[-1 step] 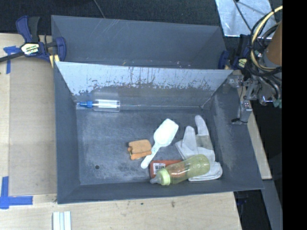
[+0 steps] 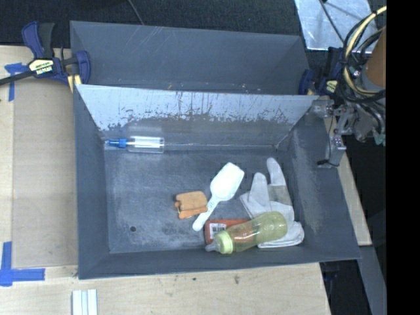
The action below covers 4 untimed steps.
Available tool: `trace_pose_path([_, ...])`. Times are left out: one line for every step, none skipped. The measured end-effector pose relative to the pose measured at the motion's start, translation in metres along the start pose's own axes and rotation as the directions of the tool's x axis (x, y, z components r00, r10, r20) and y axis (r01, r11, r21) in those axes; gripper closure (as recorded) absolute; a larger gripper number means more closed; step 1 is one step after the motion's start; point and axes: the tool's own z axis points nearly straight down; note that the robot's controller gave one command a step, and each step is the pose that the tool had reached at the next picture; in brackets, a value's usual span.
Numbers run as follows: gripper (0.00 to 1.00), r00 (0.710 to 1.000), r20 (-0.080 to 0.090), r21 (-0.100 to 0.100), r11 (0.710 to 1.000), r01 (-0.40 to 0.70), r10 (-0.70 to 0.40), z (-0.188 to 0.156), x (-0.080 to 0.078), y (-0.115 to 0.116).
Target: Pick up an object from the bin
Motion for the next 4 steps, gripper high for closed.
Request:
trace_pose_path([0.0, 1.0, 0.007, 0.002, 1.0, -0.013, 0.013, 0.05, -0.015, 0.02])
trace_pose_path([0.0, 0.999, 0.001, 0.0, 0.999, -0.037, 0.037, 0.114, -0.025, 0.036])
trace_pose_path([0.0, 1.0, -0.001, -0.001, 1.0, -0.006, 0.006, 0.134, -0.031, 0.058])
trace_pose_path([0.0, 1.0, 0.001, -0.001, 1.0, 0.003, -0.003, 0.178, -0.008, 0.111])
